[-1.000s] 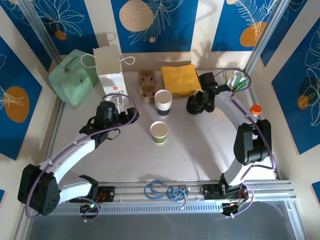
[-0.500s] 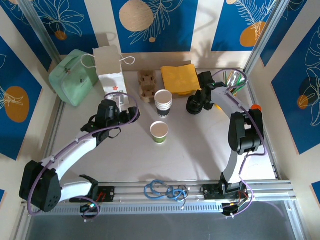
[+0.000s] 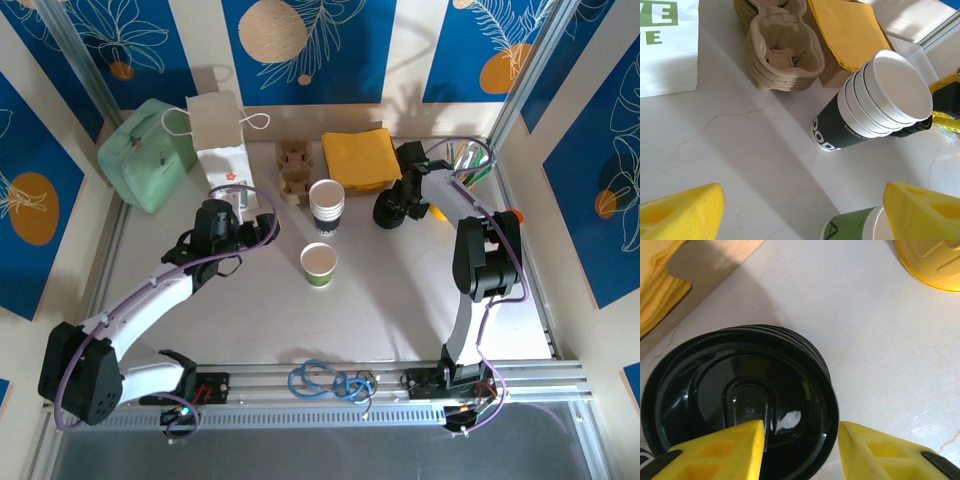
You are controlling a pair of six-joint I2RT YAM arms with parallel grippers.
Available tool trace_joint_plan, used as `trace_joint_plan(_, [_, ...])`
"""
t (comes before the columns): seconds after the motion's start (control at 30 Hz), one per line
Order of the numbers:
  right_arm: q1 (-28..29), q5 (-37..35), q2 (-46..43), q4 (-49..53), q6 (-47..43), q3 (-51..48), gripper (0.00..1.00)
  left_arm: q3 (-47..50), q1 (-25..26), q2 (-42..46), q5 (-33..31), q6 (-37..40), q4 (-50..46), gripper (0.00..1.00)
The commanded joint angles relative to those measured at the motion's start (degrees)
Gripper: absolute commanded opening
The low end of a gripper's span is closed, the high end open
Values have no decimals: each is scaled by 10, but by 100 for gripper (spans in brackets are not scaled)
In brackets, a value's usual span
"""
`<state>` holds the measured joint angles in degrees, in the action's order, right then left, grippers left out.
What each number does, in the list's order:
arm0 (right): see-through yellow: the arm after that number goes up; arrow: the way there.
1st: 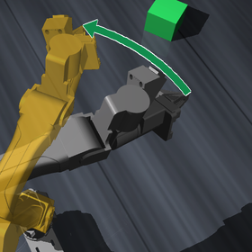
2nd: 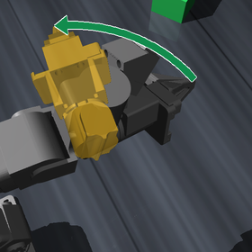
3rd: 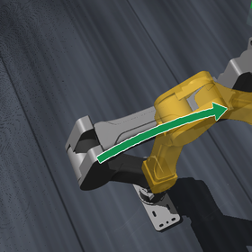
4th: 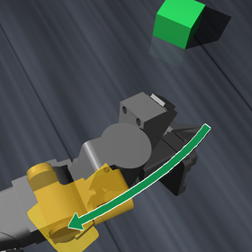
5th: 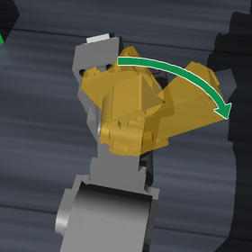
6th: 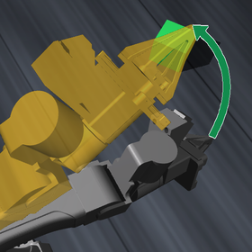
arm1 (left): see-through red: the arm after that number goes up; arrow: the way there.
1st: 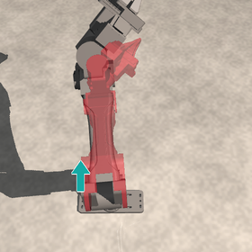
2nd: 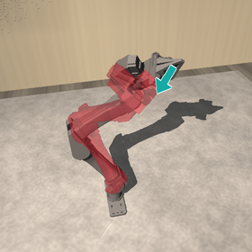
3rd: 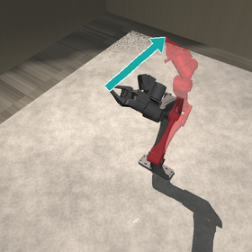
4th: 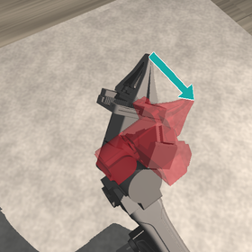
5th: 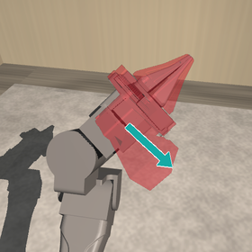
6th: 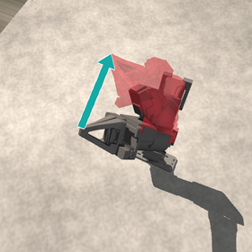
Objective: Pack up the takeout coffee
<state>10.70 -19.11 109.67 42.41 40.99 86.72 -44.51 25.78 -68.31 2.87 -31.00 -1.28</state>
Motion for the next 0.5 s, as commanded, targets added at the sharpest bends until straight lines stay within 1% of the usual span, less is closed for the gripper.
trace_joint_plan(0.0, [-2,6,1,11,9,14,44,3,5,16,-7,11,8,83])
trace_joint_plan(0.23, [2,4,-14,5,4,5,44,5,5,17,-4,12,7,82])
trace_joint_plan(0.37, [-1,8,-8,6,7,4,38,7,5,22,-5,12,6,82])
trace_joint_plan(0.47, [-2,5,-2,8,5,10,36,8,5,26,-6,14,2,83])
